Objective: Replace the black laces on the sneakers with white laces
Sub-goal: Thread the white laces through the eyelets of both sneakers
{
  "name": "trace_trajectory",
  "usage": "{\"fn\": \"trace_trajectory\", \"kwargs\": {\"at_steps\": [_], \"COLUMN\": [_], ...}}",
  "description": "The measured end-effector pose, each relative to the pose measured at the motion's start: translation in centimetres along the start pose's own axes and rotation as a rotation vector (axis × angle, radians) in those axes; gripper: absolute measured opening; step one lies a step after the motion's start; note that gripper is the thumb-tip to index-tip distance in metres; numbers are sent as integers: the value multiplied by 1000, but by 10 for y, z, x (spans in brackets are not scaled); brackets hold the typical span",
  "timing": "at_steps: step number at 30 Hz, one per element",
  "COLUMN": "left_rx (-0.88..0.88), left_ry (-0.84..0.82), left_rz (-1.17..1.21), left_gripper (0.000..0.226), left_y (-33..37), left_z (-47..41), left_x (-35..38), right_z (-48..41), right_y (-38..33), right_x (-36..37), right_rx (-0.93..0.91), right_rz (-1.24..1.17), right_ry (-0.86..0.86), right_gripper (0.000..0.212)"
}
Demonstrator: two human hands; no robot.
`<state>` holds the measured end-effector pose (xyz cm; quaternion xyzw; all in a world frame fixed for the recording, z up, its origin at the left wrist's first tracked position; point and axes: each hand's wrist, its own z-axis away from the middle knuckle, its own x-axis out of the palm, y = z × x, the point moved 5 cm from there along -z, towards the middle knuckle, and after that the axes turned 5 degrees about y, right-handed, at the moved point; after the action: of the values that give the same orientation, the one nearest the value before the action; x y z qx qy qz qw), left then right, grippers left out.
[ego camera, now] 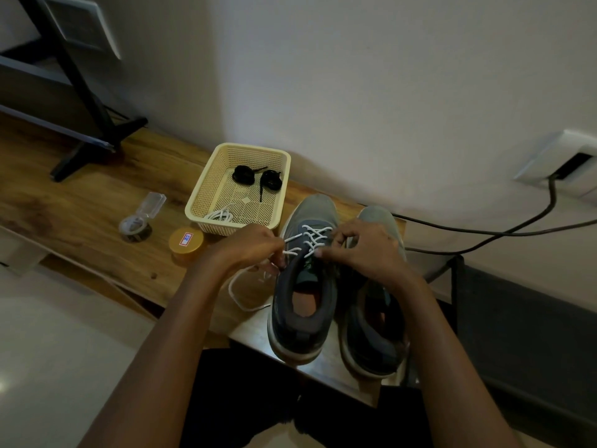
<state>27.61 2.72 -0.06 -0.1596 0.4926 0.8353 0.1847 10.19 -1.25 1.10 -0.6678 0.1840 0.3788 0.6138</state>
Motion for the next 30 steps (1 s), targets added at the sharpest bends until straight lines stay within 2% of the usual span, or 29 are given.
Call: {"fn": "trace_trajectory", "kwargs": {"at_steps": [3,5,9,11,14,17,20,23,30], "left_rx": [46,86,124,109,140,256,379,438,596], "left_ry": [53,102,84,75,100,181,290,329,343], "left_rz": [-38,-44,-256,-255,-103,129,252,336,677], "left_gripper": [21,10,5,14,30,29,23,29,29], "left_y": [-5,-5,-1,-1,11,38,58,71,89], "left_z": [-4,-7,-9,-10,-5,7,20,28,52], "left_x": [-1,-1,8,9,5,1,-3,-3,-22], "right_z": [-5,-8,-11,-12,-12,-5,0,2,-4], "right_y": [6,13,18,16,4,-17,-36,-51,-49], "right_x": [-12,-17,-15,-12,-10,-11,-13,-11,-9], "right_rx": [57,95,98,98,69,-10,-63,-92,-4], "right_rz": [-117,-120,-120,-138,-241,-380,-581,-715,-616], "right_ry": [257,369,399,382,362,291,237,172,283], "right_gripper": [34,33,34,30,15,7,14,20,13]}}
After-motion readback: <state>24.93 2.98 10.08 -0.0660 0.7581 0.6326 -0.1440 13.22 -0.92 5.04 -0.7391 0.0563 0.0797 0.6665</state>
